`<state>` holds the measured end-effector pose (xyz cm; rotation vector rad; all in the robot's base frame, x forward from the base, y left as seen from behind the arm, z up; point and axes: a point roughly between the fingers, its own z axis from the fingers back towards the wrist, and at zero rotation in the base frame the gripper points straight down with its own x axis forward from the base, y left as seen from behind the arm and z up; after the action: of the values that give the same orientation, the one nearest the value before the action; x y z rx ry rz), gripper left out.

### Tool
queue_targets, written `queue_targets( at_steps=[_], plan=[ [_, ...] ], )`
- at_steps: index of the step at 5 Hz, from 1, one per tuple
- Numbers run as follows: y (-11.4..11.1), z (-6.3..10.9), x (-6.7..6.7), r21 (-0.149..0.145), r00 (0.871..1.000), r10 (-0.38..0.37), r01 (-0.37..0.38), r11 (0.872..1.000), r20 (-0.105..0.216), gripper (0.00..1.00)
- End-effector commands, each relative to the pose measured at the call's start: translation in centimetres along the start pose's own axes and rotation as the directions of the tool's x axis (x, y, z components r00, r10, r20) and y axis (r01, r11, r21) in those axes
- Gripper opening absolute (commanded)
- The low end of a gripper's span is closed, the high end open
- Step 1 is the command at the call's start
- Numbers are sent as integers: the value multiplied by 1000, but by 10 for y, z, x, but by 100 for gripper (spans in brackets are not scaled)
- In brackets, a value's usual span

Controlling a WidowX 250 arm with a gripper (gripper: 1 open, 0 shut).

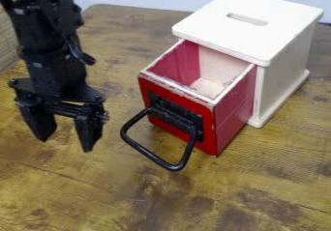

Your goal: Open the drawer

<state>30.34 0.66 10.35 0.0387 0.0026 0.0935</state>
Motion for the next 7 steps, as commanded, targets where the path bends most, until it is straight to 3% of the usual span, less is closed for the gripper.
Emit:
queue_targets(
  at_steps=[1, 2, 3, 4, 5, 6, 7],
  plan=[
    [14, 9, 2, 11, 999, 20, -21, 1000, 29, 100],
    [19, 13, 0, 19, 999, 38, -38, 999, 25, 100],
    [4, 5, -6, 10, 994, 107, -107, 994, 2, 100],
    [-9, -4, -5, -21, 961, 277, -277, 961, -9, 100],
    [-24, -14, -1, -62, 885, 465, -466, 883, -20, 100],
    [-28, -8, 3, -102, 808, 587, -588, 802, -46, 100],
    [-28, 1, 5, -134, 767, 637, -641, 756, -78, 100]
  ],
)
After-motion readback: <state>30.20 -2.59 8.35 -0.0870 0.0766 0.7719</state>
